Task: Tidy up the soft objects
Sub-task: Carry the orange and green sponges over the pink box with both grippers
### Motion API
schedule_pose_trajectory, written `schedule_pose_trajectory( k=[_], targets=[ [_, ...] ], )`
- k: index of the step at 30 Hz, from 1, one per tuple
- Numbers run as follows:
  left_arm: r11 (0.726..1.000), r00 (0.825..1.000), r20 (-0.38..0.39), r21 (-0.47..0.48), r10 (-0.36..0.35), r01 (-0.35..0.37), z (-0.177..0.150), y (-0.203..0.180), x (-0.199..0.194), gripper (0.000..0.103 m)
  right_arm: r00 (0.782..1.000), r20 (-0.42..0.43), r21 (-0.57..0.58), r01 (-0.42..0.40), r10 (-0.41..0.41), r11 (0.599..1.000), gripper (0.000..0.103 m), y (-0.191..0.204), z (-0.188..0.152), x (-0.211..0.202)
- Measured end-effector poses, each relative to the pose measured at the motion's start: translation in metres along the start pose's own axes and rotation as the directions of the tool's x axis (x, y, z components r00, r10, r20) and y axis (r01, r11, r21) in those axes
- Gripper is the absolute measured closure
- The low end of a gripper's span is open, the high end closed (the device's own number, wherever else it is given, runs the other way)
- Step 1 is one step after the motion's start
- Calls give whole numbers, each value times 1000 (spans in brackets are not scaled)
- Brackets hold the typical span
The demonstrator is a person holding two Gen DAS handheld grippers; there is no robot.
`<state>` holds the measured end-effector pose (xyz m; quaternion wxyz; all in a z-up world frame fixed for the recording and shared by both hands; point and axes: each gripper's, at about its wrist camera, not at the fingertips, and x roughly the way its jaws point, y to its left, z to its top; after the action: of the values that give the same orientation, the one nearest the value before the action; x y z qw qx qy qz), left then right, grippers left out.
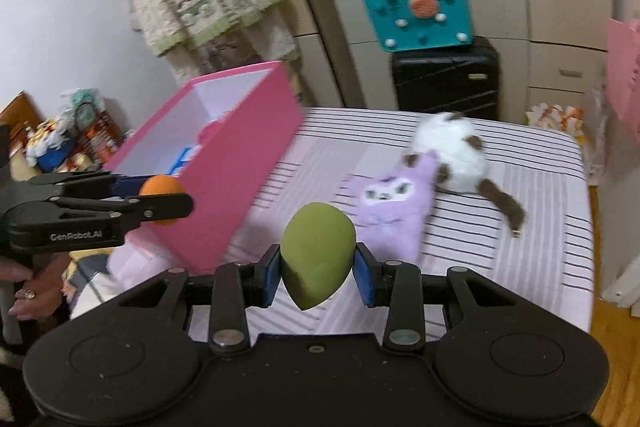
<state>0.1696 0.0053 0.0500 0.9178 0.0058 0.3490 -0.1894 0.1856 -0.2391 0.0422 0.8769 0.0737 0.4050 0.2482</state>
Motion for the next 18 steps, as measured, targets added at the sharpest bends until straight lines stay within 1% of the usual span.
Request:
schedule_pose_trajectory(
  k=[2, 5, 7, 11, 15, 18],
  targets=[
    [1000, 1000, -6, -9, -24, 24, 0, 5, -7, 56, 1000, -8, -20, -21, 21, 1000, 60, 13, 3, 0],
    [1000, 1000, 17, 10, -10, 10, -1, 9, -20, 56, 999, -16, -61, -38, 37, 997, 60, 31, 8, 0],
    [1000, 1000, 21, 10, -17, 16, -1, 14, -30, 56, 999, -18, -93, -47, 46, 995, 60, 44, 12, -1],
    [998, 998, 17, -13, -64, 64, 5, 31, -51, 56, 997, -28, -146, -76, 73, 986, 60, 66, 22, -2],
    [995, 995, 0, -17, -103, 103, 13, 46, -73, 56, 994, -39, -207, -105, 99, 973, 60, 88, 36, -3],
    [996, 996, -5, -4, -88, 88, 19, 59, -87, 56, 992, -39, -254, -123, 117, 959, 59, 103, 44, -4]
  ],
)
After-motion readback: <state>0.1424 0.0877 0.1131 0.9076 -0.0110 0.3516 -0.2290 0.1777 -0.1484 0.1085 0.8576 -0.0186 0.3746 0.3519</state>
